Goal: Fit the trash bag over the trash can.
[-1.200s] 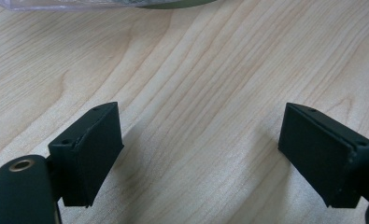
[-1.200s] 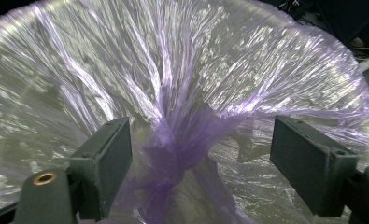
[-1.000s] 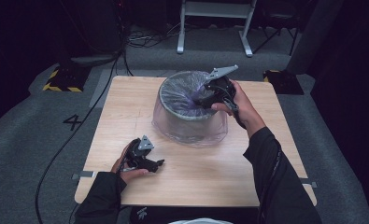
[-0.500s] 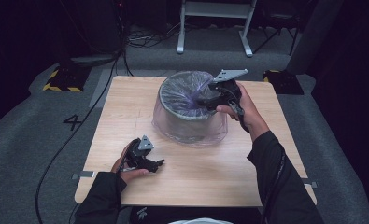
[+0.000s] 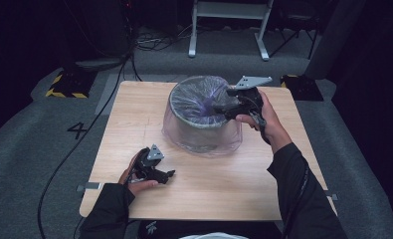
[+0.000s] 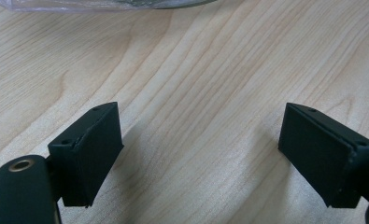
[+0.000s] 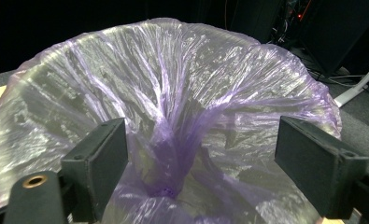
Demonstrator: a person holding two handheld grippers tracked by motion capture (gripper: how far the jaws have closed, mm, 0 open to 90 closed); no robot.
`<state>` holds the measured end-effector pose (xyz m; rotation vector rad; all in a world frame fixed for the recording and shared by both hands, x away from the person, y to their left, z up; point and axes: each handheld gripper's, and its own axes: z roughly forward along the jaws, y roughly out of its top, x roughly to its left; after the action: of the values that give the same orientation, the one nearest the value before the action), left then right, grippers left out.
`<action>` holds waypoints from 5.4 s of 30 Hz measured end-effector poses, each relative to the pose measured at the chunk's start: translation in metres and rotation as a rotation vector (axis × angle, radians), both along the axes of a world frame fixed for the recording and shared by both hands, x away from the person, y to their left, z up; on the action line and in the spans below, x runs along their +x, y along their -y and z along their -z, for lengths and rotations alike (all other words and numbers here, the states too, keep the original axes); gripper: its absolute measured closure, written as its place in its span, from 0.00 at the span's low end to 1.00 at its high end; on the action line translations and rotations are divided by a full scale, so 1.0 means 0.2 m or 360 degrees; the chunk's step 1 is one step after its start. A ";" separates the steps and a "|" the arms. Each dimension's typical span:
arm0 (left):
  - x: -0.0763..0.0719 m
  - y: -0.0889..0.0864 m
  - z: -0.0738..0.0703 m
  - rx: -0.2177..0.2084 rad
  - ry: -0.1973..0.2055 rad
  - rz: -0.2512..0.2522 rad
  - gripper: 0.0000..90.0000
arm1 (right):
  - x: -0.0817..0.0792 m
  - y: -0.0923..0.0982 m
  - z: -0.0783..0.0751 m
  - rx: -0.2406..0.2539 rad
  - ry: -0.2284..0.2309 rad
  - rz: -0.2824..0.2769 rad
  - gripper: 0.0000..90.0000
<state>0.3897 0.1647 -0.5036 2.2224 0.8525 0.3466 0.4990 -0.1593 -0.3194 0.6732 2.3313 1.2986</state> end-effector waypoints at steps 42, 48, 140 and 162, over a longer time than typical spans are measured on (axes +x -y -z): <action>0.00 0.00 0.00 -0.0001 0.0000 0.0000 0.14 | -0.24 0.21 0.04 -0.0063 0.0122 -0.0035 0.18; 0.00 0.00 0.00 -0.0001 -0.0001 0.0000 0.14 | -0.26 0.23 0.07 -0.0091 0.0132 -0.0035 0.18; 0.00 0.00 0.00 -0.0004 -0.0002 -0.0005 0.14 | -0.45 0.49 0.55 -0.0539 -0.0061 0.0006 0.18; 0.00 0.00 0.00 -0.0001 0.0001 -0.0003 0.14 | -0.52 0.56 0.68 -0.0608 -0.0154 -0.0016 0.18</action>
<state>0.3898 0.1643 -0.5036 2.2209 0.8544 0.3476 0.3941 -0.2718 -0.4546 0.6082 2.5628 0.8013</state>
